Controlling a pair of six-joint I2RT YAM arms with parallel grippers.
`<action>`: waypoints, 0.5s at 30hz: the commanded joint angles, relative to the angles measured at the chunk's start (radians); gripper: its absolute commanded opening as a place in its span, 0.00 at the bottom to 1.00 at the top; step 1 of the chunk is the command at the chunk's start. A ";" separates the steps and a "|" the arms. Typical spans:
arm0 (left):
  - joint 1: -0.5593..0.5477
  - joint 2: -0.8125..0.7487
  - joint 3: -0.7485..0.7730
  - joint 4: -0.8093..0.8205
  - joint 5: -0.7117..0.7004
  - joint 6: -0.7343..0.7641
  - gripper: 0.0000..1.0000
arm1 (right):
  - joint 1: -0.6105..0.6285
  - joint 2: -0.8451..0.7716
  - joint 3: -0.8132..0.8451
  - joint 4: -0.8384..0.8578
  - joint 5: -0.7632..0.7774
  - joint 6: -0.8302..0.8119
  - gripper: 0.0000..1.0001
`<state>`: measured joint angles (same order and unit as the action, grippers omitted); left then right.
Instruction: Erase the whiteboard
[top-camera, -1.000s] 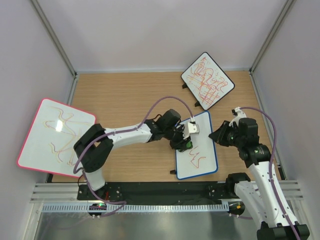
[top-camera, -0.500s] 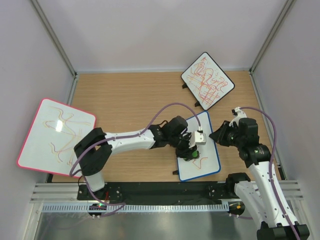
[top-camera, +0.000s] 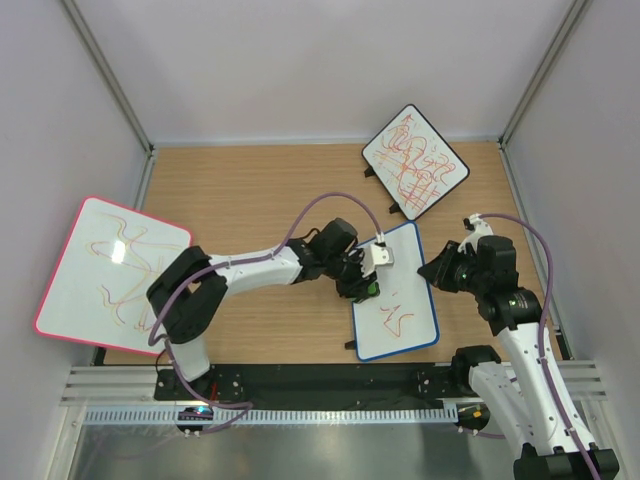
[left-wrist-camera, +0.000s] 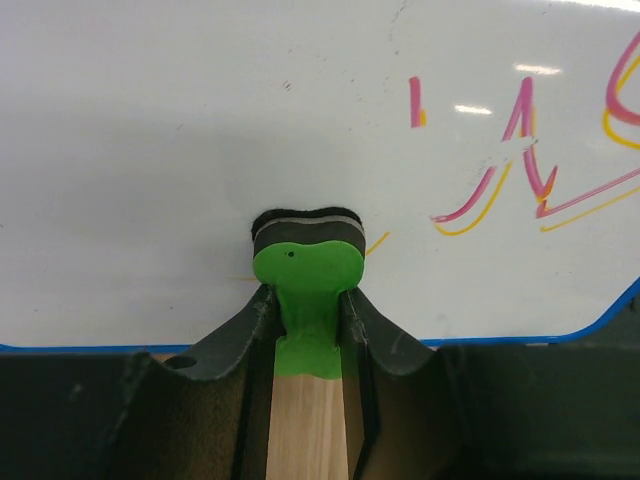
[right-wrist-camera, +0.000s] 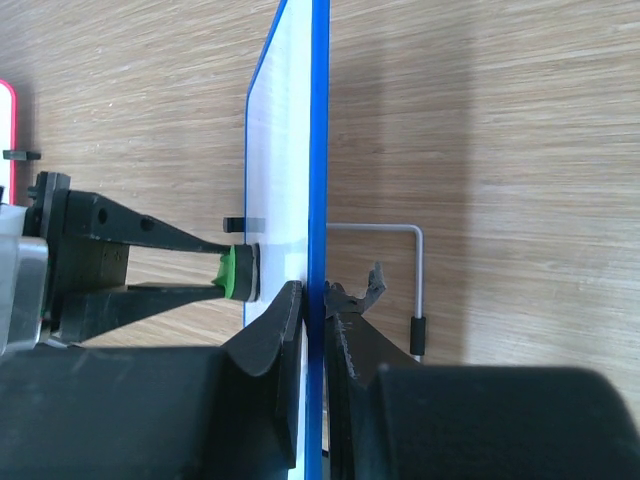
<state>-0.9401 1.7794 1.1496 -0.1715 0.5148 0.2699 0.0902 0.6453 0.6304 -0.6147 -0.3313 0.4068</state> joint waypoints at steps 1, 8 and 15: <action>0.026 0.040 -0.014 0.029 -0.044 0.040 0.00 | 0.006 -0.016 0.031 0.012 -0.003 -0.010 0.01; 0.020 0.063 -0.040 -0.003 -0.032 0.035 0.00 | 0.005 -0.018 0.029 0.013 -0.003 -0.008 0.01; 0.018 0.038 -0.071 -0.054 -0.024 -0.018 0.00 | 0.006 -0.021 0.026 0.018 -0.003 -0.008 0.01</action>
<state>-0.9073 1.7935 1.1213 -0.1555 0.5144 0.2825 0.0902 0.6449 0.6304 -0.6151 -0.3264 0.4065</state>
